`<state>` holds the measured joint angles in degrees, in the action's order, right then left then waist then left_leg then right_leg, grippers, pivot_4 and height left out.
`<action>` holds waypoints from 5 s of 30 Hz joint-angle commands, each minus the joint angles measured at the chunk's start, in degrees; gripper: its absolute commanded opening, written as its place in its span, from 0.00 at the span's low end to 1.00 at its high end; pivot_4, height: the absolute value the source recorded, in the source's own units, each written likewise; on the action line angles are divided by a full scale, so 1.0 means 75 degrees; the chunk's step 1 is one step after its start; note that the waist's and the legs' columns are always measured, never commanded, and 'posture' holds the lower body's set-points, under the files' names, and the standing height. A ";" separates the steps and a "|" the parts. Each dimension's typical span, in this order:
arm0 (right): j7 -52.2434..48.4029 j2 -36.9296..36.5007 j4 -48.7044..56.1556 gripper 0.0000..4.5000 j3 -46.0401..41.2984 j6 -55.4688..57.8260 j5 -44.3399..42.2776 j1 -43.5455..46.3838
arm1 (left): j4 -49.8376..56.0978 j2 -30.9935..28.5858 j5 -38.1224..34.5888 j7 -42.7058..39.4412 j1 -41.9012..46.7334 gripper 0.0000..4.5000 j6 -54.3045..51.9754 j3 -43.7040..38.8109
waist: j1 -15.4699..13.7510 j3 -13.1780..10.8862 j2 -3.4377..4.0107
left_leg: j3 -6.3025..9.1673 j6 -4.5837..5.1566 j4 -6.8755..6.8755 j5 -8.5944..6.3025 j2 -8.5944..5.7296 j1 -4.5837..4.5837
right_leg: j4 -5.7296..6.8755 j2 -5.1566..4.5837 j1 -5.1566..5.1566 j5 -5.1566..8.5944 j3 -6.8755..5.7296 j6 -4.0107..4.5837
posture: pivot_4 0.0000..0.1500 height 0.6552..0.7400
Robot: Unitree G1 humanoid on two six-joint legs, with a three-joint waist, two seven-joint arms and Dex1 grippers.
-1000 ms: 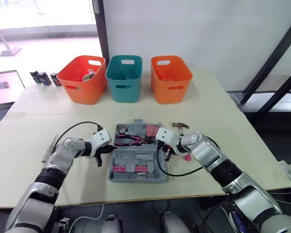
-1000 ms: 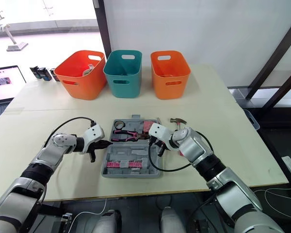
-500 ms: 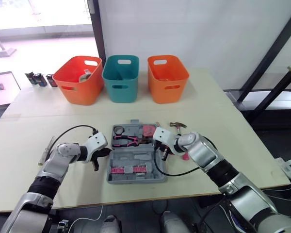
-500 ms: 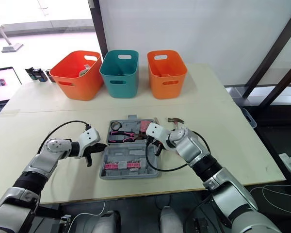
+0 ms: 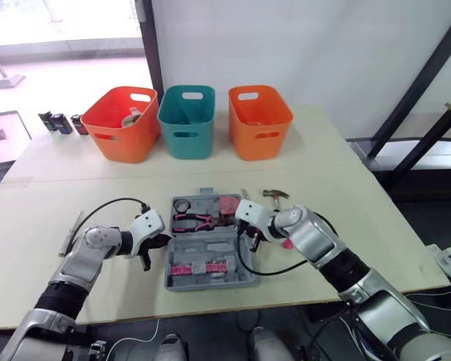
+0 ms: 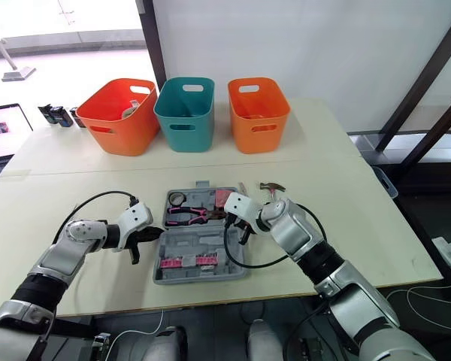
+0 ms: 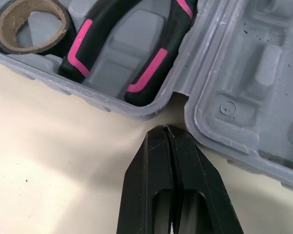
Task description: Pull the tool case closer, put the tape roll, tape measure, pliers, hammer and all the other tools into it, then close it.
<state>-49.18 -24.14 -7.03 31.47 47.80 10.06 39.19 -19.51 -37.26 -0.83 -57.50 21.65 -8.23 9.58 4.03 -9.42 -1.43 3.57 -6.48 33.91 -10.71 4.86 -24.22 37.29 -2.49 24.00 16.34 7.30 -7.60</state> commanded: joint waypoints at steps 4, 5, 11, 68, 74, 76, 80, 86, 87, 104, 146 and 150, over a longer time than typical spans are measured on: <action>-0.0066 0.0103 0.0415 0.00 0.0137 0.0056 -0.0046 -0.0131 | 0.0138 -0.0107 -0.0070 -0.0104 -0.0173 0.01 -0.0081 -0.0051 | 0.0002 0.0000 0.0000 | 0.0000 0.0000 -0.0002 0.0000 0.0000 0.0000 | 0.0000 0.0000 0.0001 0.0001 0.0000 -0.0002 | 1.00 1.00; -0.0048 0.0106 0.0382 0.00 0.0130 0.0032 -0.0031 -0.0120 | 0.0144 -0.0114 -0.0068 -0.0110 -0.0175 0.01 -0.0075 -0.0038 | 0.0001 0.0000 0.0000 | 0.0000 0.0000 -0.0002 0.0000 0.0000 0.0000 | 0.0000 0.0000 0.0001 0.0001 0.0000 -0.0002 | 1.00 1.00; 0.0073 0.0167 0.0205 0.00 0.0047 -0.0137 0.0021 -0.0066 | 0.0193 -0.0131 -0.0068 -0.0086 -0.0224 0.01 -0.0090 -0.0022 | 0.0005 0.0000 0.0000 | 0.0000 0.0000 0.0001 0.0000 0.0000 0.0000 | 0.0000 0.0000 0.0000 0.0005 0.0000 0.0009 | 1.00 1.00; -0.2195 -0.3793 0.1292 1.00 -0.7826 -0.3404 -0.3683 -0.5602 | -0.1691 -0.2921 -0.2321 -0.0581 -0.4561 0.99 0.0619 -0.6567 | 0.0010 -0.0067 -0.0052 | -0.0024 -0.0007 -0.0007 -0.0010 -0.0001 0.0024 | -0.0027 -0.0035 0.0042 0.0037 0.0000 0.0052 | 1.00 1.00; -0.1938 -0.3720 0.1447 1.00 -0.7668 -0.3406 -0.3870 -0.5694 | -0.1568 -0.2795 -0.2476 -0.0531 -0.4762 0.99 0.0649 -0.6569 | 0.0005 -0.0073 -0.0055 | -0.0044 -0.0022 -0.0002 -0.0017 -0.0002 0.0024 | -0.0036 -0.0049 0.0047 0.0012 0.0000 0.0094 | 1.00 1.00; -0.1859 -0.3720 0.1553 1.00 -0.7660 -0.3324 -0.3958 -0.5705 | -0.1558 -0.2792 -0.2490 -0.0515 -0.4763 0.99 0.0639 -0.6562 | 0.0001 -0.0073 -0.0054 | -0.0045 -0.0012 -0.0013 -0.0010 -0.0001 0.0023 | -0.0036 -0.0048 0.0051 0.0013 0.0000 0.0093 | 1.00 1.00; -0.1699 -0.3743 0.1776 1.00 -0.7659 -0.3130 -0.4147 -0.5720 | -0.1457 -0.2719 -0.2525 -0.0434 -0.4738 0.99 0.0583 -0.6495 | -0.0005 -0.0073 -0.0054 | -0.0046 -0.0009 -0.0040 -0.0009 -0.0001 0.0021 | -0.0034 -0.0044 0.0049 0.0017 0.0000 0.0086 | 1.00 1.00; -0.1298 -0.3607 0.2428 1.00 -0.7716 -0.2563 -0.4716 -0.5505 | -0.1123 -0.2352 -0.2370 0.0457 -0.4407 0.99 0.0411 -0.6283 | -0.0004 -0.0074 -0.0057 | -0.0045 -0.0008 -0.0039 -0.0008 0.0000 0.0020 | -0.0029 -0.0041 0.0042 0.0017 0.0000 0.0085 | 1.00 1.00; -0.1229 -0.3568 0.2555 1.00 -0.7717 -0.2413 -0.4871 -0.5417 | -0.0939 -0.2229 -0.2386 0.0753 -0.4245 0.99 0.0230 -0.6230 | -0.0006 -0.0074 -0.0057 | -0.0045 -0.0008 -0.0036 -0.0008 0.0000 0.0020 | -0.0028 -0.0040 0.0039 0.0016 0.0000 0.0084 | 1.00 1.00; -0.0192 -0.2508 0.5302 1.00 -0.5232 -0.0489 -0.6922 -0.2976 | -0.1241 -0.1172 -0.2200 0.3134 -0.0353 0.99 -0.3461 -0.3958 | -0.0014 -0.0076 -0.0072 | -0.0012 -0.0004 0.0009 -0.0004 -0.0001 0.0010 | -0.0009 -0.0016 0.0001 0.0006 -0.0001 0.0056 | 1.00 1.00; 0.0766 -0.2220 0.4987 1.00 -0.4287 -0.1038 -0.5785 -0.3160 | 0.0431 -0.2632 -0.1790 -0.1509 0.1429 0.01 -0.3736 -0.1192 | -0.0188 -0.0077 -0.0068 | -0.0001 -0.0007 0.0016 0.0001 -0.0001 -0.0023 | 0.0004 -0.0012 0.0020 0.0003 -0.0009 0.0038 | 1.00 1.00; 0.0896 -0.2207 0.4929 1.00 -0.4383 -0.1170 -0.5701 -0.3262 | 0.1267 -0.2910 -0.1871 -0.2762 0.2004 0.01 -0.4019 -0.0384 | -0.0214 -0.0080 -0.0070 | -0.0001 -0.0007 0.0018 0.0001 -0.0001 -0.0024 | 0.0006 -0.0011 0.0022 0.0004 -0.0008 0.0041 | 1.00 1.00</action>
<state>-42.91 -41.06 28.96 0.73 40.46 -32.74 14.67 -12.75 -57.69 -14.63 -75.05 34.80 -38.24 5.40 2.43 -10.02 -1.96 3.59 -6.53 34.05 -10.70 4.86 -24.41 37.34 -2.57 24.16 16.38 7.24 -7.29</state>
